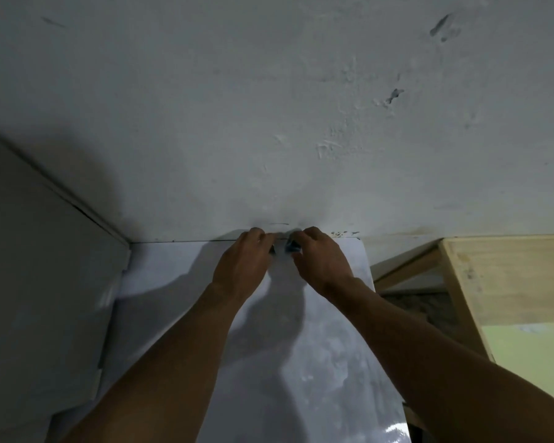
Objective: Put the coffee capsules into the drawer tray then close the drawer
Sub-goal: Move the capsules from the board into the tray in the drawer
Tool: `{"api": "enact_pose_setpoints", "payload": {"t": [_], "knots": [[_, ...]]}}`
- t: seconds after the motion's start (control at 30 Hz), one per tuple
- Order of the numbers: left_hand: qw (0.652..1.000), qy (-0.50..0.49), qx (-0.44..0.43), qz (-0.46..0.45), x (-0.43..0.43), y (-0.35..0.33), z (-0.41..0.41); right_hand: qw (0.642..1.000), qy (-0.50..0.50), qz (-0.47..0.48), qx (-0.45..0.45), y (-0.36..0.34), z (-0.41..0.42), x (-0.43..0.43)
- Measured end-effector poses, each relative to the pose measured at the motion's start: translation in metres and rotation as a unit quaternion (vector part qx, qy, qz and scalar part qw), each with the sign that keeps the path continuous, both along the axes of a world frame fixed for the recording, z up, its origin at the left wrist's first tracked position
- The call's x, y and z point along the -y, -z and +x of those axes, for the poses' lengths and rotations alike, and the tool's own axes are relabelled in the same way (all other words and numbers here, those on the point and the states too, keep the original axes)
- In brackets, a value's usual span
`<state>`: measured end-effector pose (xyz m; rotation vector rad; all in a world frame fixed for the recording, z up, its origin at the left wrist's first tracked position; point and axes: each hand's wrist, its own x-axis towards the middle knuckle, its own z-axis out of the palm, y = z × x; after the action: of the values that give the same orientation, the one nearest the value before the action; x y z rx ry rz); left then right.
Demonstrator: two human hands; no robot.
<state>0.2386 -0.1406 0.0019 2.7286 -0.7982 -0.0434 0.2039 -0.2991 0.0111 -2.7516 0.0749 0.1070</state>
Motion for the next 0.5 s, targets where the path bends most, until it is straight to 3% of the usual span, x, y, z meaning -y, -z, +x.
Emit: {"api": "enact_pose_setpoints", "payload": {"t": [0.5], "knots": [[1.0, 0.028, -0.005, -0.003, 0.003, 0.033, 0.021, 0.999, -0.029, -0.004, 0.028, 0.027, 0.016, -0.001]]}}
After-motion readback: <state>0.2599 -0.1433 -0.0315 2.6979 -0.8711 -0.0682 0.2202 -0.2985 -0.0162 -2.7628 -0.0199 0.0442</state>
